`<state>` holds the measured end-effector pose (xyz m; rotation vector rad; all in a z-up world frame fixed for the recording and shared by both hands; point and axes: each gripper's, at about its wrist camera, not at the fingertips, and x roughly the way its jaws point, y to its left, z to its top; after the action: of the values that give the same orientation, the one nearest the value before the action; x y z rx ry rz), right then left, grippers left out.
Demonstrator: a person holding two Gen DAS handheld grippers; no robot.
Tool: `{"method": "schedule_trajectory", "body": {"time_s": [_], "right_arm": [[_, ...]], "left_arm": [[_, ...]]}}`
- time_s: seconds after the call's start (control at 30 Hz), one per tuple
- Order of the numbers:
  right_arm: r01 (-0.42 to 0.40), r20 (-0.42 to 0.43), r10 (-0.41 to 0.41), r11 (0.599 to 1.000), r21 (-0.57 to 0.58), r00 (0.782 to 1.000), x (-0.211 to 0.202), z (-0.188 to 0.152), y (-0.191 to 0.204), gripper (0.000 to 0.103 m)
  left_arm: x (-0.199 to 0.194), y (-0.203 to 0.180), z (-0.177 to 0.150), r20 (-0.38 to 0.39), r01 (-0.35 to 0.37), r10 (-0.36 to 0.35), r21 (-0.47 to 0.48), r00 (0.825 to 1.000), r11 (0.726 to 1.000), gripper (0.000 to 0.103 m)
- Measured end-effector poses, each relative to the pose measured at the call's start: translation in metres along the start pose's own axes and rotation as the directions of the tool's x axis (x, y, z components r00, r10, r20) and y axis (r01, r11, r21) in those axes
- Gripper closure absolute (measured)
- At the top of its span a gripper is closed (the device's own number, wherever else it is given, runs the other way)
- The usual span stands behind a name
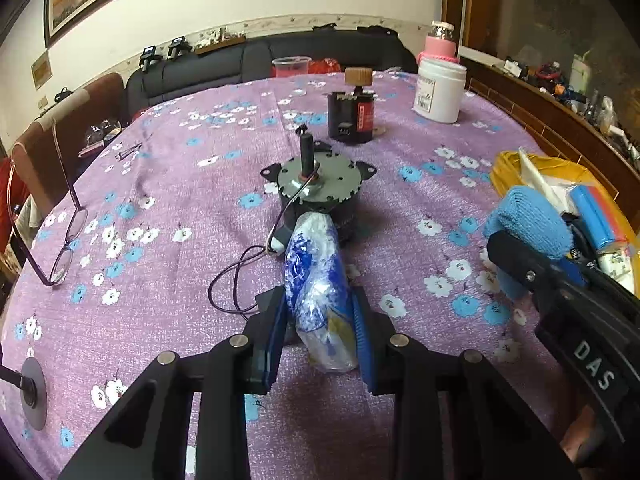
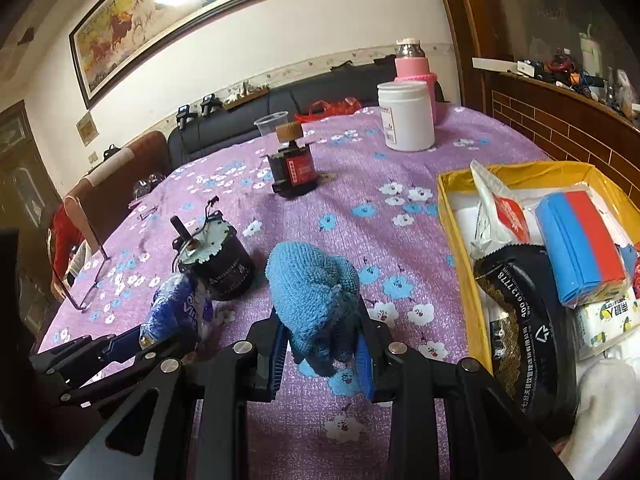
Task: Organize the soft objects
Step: 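Lift blue knit cloth with right gripper while left gripper lifts Vinda bag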
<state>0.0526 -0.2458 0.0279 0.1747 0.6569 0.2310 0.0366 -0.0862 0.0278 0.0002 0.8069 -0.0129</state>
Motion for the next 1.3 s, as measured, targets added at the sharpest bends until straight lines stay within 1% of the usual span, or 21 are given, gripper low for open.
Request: {"method": "schedule_trajectory", "body": {"time_s": [0.17,0.37,0.4,0.57,0.77,1.07,1.3], "right_arm": [[0.028,0.011,-0.029,1.0,0.01,1.0,-0.001,0.001,-0.003,0.072],[0.054,0.042,-0.054,0.999,0.009,0.998,-0.005,0.001,-0.004,0.072],[0.054,0.05,-0.054,0.999,0.006,0.997,-0.006,0.001,-0.004,0.072],[0.042,0.077,-0.041,0.999,-0.015,0.996,-0.011,0.0,0.001,0.072],[0.033,0.087,-0.031,0.999,-0.026,0.996,-0.012,-0.001,0.001,0.072],[0.017,0.092,-0.013,0.999,-0.043,0.996,-0.014,-0.002,0.003,0.072],[0.008,0.078,-0.006,1.0,-0.028,0.997,-0.012,-0.001,0.0,0.072]], "left_arm": [[-0.01,-0.003,0.001,0.04,0.014,-0.014,0.009,0.999,1.0,0.074],[-0.025,-0.012,-0.001,0.11,0.003,-0.007,0.04,0.994,0.999,0.074],[-0.029,-0.014,-0.002,0.13,-0.004,-0.002,0.045,0.992,0.999,0.074],[-0.037,-0.017,-0.002,0.168,-0.008,-0.001,0.053,0.986,0.999,0.074],[-0.038,-0.014,-0.001,0.17,-0.004,-0.001,0.033,0.986,0.999,0.074],[-0.035,-0.016,-0.005,0.142,0.019,-0.024,0.038,0.99,0.999,0.074],[-0.028,-0.01,-0.006,0.103,0.033,-0.034,0.01,0.994,0.999,0.074]]}}
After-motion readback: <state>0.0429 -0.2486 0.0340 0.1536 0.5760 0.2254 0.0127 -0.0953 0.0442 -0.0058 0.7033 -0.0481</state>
